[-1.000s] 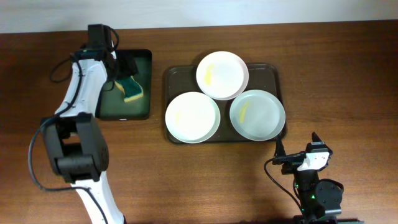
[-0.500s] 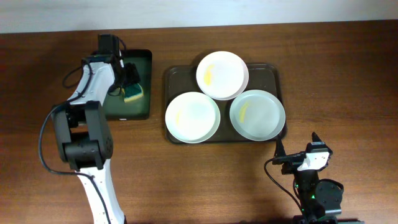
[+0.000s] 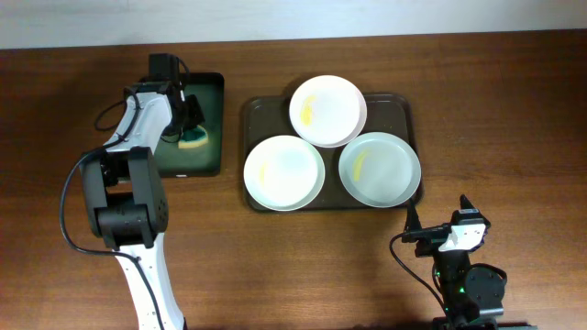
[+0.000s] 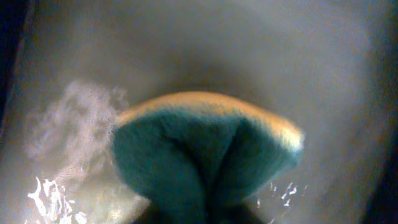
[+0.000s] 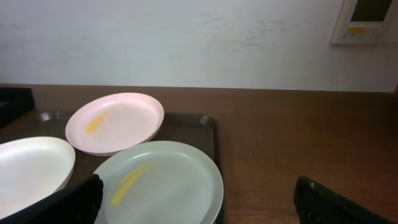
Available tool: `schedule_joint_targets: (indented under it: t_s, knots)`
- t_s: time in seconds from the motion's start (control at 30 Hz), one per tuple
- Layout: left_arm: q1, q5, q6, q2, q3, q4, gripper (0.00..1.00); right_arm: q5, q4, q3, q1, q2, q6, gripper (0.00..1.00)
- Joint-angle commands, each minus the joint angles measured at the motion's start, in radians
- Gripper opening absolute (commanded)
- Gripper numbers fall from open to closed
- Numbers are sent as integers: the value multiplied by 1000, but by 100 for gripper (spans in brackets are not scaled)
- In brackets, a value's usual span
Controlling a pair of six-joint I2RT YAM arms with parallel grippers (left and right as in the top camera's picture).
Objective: Clean dirty plates on tray and stack at the side
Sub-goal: 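Reach left gripper into black tray and grasp the green sponge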
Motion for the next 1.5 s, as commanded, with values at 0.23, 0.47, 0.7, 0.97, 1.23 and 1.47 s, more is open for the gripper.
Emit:
schedule_joint_targets:
  t_s: [0.23,0.47,0.7,0.97,1.23,1.47]
  knots:
    - [2,109,2,26,5,-229,75,16,-5,-7,-5,-10,1,99]
    - [3,89,2,26,5,-205,0,16,-5,-7,-5,-10,1,98]
    - [3,-93,2,26,5,-83,99,16,-5,-7,-5,-10,1,98]
    - [6,-154,2,26,5,84,86,16,-5,-7,-5,-10,1,98]
    - [6,-154,2,26,5,68,0,16,-5,-7,-5,-10,1,98]
    - [6,-42,2,26,5,-78,99,16,-5,-7,-5,-10,1,98]
